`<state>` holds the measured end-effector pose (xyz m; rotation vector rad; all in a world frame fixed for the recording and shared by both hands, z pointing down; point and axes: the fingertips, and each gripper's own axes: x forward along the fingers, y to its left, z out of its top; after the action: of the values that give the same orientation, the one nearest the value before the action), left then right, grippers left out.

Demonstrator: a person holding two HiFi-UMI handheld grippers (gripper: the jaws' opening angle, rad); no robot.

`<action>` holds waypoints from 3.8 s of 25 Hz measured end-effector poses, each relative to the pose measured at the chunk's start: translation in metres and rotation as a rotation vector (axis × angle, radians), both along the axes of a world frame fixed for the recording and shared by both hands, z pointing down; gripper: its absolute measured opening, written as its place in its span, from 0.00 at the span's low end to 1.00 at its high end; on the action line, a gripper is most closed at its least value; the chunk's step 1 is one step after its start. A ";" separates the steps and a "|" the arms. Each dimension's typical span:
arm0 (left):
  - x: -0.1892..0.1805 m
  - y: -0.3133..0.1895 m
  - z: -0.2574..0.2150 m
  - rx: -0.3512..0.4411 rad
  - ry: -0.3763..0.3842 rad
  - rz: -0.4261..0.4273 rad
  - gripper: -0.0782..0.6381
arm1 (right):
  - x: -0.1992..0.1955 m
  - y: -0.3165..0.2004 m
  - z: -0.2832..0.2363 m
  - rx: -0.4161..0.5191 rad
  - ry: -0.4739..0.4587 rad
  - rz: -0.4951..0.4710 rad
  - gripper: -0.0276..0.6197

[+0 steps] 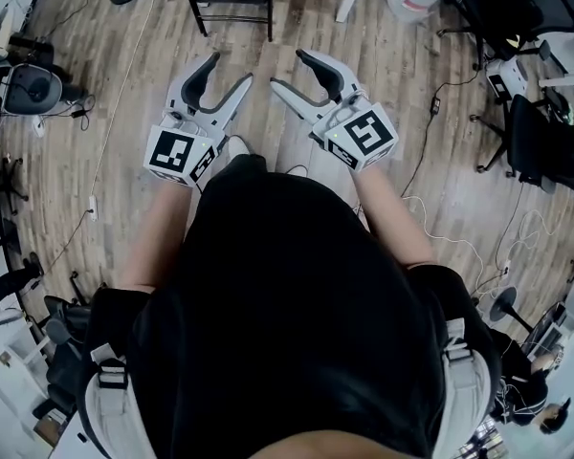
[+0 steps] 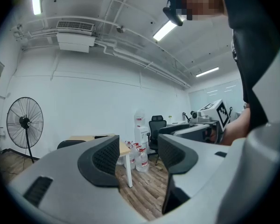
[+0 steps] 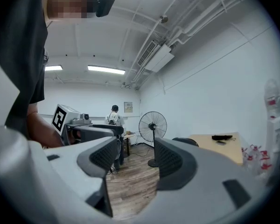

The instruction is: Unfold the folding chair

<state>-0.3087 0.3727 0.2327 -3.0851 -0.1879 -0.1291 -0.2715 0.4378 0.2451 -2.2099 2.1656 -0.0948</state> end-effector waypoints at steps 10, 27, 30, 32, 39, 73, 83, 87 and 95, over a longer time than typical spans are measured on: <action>0.063 -0.026 0.019 -0.036 -0.009 0.017 0.46 | 0.057 -0.025 0.018 -0.047 0.000 0.014 0.43; 0.246 -0.252 0.026 -0.069 -0.006 0.053 0.46 | 0.226 -0.258 0.028 -0.120 -0.004 0.000 0.43; 0.268 -0.290 0.028 -0.079 -0.012 0.048 0.46 | 0.247 -0.298 0.028 -0.127 -0.009 -0.012 0.43; 0.279 -0.310 0.029 -0.081 -0.015 0.047 0.46 | 0.259 -0.319 0.031 -0.134 -0.009 -0.018 0.43; 0.312 -0.375 0.039 -0.097 -0.027 0.017 0.46 | 0.297 -0.377 0.041 -0.161 -0.016 -0.038 0.43; 0.553 -0.497 0.064 -0.110 -0.102 -0.674 0.46 | 0.594 -0.552 0.080 -0.260 0.041 -0.607 0.43; 0.549 -0.544 0.091 -0.113 -0.057 -0.740 0.46 | 0.586 -0.615 0.117 -0.413 0.120 -0.622 0.43; 0.545 -0.561 0.103 -0.130 -0.056 -0.730 0.46 | 0.584 -0.635 0.136 -0.490 0.152 -0.603 0.43; 0.547 -0.595 0.121 -0.154 -0.044 -0.712 0.45 | 0.590 -0.661 0.180 -0.672 0.200 -0.589 0.43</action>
<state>0.2385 -0.2224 0.3541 -3.1326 0.9427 -0.2109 0.3181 -0.2230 0.4247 -1.7566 3.1978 -0.7452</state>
